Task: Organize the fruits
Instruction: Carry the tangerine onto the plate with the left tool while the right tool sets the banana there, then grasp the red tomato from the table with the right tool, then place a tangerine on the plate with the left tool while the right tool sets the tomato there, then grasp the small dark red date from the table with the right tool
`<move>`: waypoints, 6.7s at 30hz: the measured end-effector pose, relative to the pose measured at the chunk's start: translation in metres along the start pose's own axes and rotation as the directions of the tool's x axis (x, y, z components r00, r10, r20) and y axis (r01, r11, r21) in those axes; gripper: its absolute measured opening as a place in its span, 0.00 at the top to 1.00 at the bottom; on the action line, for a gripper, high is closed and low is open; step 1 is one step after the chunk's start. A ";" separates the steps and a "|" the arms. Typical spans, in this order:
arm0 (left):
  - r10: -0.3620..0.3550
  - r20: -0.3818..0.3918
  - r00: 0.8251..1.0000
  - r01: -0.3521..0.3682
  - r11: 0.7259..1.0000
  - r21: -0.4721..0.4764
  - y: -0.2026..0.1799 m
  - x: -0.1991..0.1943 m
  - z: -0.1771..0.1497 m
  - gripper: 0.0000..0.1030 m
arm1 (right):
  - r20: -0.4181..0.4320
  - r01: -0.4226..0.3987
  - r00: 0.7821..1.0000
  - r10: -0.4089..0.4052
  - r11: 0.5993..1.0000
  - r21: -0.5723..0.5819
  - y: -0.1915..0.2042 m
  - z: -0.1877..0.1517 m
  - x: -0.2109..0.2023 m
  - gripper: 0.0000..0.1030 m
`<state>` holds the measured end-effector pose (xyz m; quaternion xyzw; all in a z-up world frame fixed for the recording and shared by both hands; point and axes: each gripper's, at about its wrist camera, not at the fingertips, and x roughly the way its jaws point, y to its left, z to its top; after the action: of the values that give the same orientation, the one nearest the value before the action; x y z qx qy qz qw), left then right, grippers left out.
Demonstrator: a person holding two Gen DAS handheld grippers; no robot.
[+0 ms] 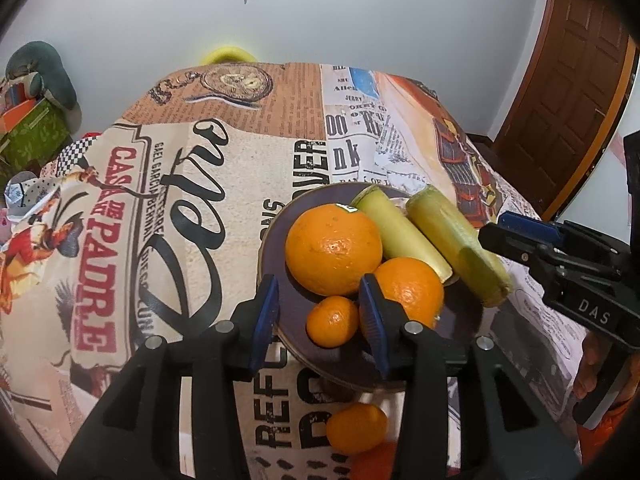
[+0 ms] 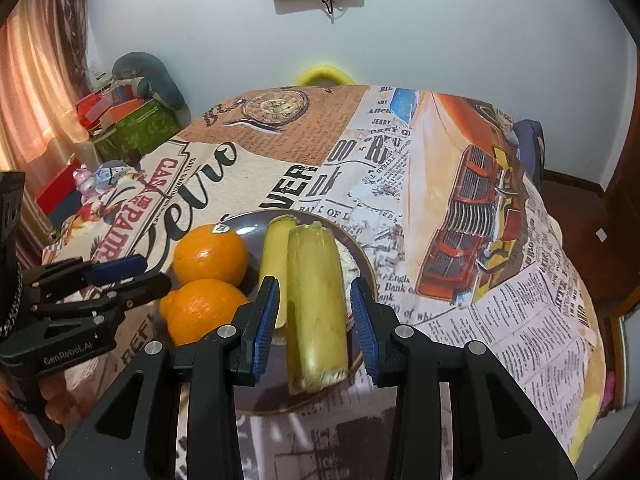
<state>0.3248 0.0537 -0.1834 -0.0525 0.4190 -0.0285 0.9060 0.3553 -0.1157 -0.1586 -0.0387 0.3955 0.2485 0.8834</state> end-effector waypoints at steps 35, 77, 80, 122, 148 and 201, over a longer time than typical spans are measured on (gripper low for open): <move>0.084 0.089 0.992 -0.085 0.996 0.004 0.013 -0.141 -0.083 0.44 | -0.047 -0.073 0.996 0.070 0.994 -0.078 0.101 -0.069 -0.055 0.40; 0.014 -0.084 0.996 -0.012 1.000 0.024 -0.020 -0.044 -0.081 0.44 | -0.047 0.008 0.999 -0.007 1.000 0.004 0.035 -0.077 -0.051 0.56; 0.013 -0.097 0.995 -0.010 0.999 0.032 -0.025 -0.032 -0.078 0.44 | -0.042 0.009 0.999 -0.008 1.000 0.015 0.027 -0.077 -0.052 0.56; -0.010 0.013 1.000 0.011 0.999 -0.050 0.003 -0.047 -0.031 0.64 | 0.018 -0.032 0.999 0.032 0.999 0.040 0.023 -0.037 -0.033 0.56; -0.027 -0.025 0.999 0.025 0.995 -0.093 0.028 0.017 -0.001 0.64 | 0.009 -0.052 0.999 0.052 0.998 -0.043 0.040 0.019 0.030 0.56; 0.080 0.107 0.991 -0.079 0.997 -0.013 -0.001 -0.153 -0.067 0.41 | 0.014 -0.038 0.999 0.039 0.996 -0.080 0.078 -0.065 -0.087 0.47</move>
<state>0.1745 0.0626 -0.1108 -0.0412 0.3717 0.0124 0.9273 0.2256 -0.1006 -0.1312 -0.0643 0.3792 0.2813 0.8792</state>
